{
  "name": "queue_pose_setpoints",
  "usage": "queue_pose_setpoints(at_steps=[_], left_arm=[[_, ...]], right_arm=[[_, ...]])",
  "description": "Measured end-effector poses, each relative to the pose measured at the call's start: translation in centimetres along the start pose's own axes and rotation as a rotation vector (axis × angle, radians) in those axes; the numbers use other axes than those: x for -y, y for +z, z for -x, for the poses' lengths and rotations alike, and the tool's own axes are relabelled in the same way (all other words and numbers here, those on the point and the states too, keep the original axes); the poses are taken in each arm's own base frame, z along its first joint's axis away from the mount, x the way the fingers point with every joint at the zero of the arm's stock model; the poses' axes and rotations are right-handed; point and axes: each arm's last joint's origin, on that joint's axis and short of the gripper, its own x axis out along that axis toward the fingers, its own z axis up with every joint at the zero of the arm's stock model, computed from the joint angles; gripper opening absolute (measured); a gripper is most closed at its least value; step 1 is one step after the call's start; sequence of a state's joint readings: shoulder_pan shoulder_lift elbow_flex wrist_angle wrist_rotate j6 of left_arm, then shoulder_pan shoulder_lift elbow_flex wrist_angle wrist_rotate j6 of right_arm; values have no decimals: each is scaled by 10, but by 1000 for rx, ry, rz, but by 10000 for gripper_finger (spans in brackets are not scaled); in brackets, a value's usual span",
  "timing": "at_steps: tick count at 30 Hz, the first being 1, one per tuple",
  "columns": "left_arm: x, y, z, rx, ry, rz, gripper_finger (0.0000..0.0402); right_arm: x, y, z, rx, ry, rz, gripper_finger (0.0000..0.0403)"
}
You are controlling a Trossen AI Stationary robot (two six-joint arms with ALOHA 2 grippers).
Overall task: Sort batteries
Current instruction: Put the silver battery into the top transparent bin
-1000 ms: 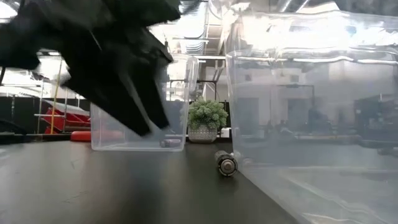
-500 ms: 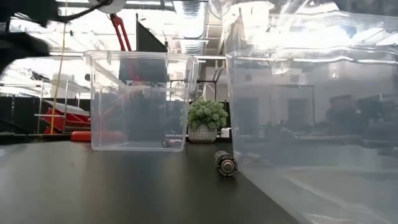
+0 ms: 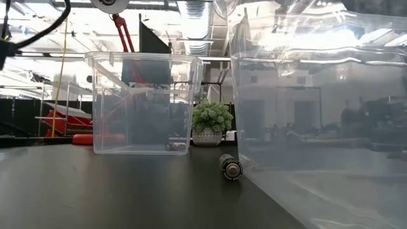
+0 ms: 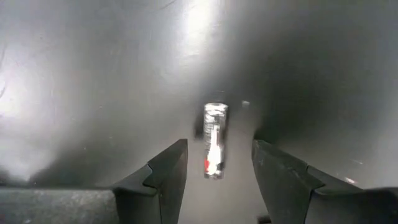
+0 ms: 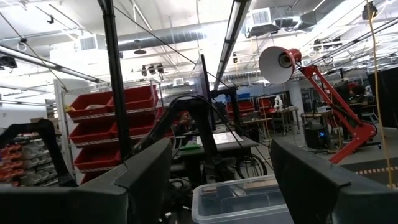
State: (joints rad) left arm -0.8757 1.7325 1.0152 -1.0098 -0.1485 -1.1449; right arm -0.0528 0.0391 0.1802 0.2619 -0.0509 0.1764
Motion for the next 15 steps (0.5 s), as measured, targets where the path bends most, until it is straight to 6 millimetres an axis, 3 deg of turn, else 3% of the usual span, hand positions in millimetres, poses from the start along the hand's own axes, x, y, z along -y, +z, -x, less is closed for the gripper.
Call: queue_pose_setpoints(at_steps=[10, 15], left_arm=[[-1, -3, -16, 28, -50, 2, 172], [-1, -3, -18, 33, -58, -9, 138]], right_arm=[[0, 0, 0, 0, 0, 1, 292], [0, 0, 0, 1, -1, 3, 292]])
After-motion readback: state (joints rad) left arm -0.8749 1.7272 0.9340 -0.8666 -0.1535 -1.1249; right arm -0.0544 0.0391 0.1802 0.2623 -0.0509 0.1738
